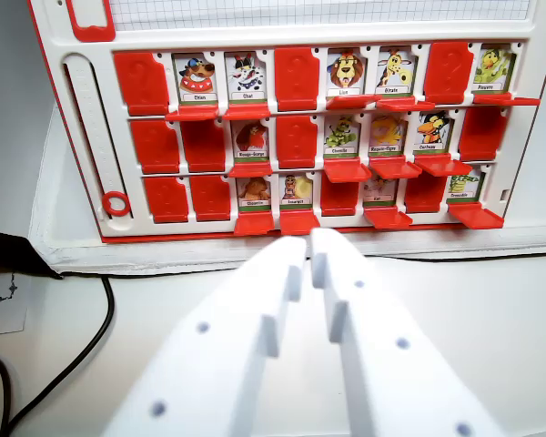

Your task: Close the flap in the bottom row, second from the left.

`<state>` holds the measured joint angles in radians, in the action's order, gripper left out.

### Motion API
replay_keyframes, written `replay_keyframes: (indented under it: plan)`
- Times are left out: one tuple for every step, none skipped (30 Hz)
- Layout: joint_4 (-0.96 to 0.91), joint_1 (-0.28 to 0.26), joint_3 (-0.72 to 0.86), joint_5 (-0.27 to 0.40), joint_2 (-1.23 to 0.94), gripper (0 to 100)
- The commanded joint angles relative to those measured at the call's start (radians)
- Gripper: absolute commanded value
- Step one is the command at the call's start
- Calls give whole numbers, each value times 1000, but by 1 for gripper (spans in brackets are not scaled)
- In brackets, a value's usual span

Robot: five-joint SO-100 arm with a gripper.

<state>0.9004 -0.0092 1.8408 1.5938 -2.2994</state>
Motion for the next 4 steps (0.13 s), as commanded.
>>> replay_keyframes:
  plan:
    - [-2, 8, -71, 2, -51, 0]
    - [-2, 8, -69, 2, -51, 0]
    - [-2, 8, -67, 2, -51, 0]
    - [-2, 8, -66, 2, -51, 0]
